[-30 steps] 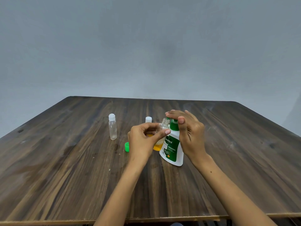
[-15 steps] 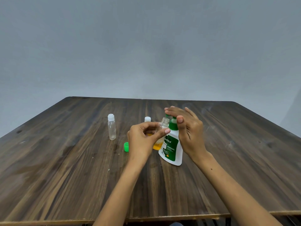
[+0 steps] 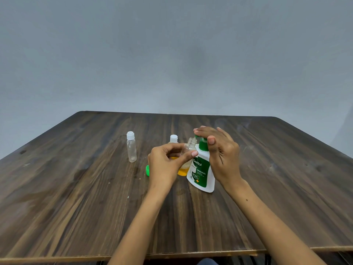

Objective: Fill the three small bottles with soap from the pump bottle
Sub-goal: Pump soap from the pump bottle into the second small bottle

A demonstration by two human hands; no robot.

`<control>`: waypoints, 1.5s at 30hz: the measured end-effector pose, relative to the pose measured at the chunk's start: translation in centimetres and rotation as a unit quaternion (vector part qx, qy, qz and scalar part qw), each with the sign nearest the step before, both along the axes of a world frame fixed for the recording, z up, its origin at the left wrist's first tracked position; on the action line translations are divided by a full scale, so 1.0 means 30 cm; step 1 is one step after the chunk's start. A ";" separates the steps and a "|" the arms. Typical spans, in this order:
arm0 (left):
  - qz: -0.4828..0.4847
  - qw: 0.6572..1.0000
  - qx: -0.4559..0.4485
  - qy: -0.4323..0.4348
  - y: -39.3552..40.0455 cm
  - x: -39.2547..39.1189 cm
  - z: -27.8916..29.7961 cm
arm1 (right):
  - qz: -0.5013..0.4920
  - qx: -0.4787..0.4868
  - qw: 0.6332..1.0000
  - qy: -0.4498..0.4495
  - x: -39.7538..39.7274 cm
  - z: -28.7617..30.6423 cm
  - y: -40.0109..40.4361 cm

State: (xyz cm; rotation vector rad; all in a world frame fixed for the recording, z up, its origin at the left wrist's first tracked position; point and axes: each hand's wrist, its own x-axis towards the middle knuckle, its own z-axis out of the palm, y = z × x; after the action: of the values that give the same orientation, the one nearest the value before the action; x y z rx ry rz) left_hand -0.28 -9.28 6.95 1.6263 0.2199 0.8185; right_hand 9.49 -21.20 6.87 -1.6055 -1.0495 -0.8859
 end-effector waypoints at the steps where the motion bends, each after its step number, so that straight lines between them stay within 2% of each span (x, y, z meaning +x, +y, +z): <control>1: 0.000 1.000 0.001 0.001 -0.001 0.000 0.000 | 0.002 0.004 1.000 0.002 -0.002 -0.005 0.001; 45: 0.001 1.000 -0.007 0.007 -0.002 0.001 -0.007 | -0.001 -0.001 1.000 -0.009 0.000 0.001 0.002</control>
State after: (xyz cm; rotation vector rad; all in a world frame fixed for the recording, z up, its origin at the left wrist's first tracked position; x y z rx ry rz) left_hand -0.26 -9.33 6.73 1.6182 0.2365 0.8063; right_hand 9.50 -21.16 6.89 -1.6023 -1.0628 -0.9022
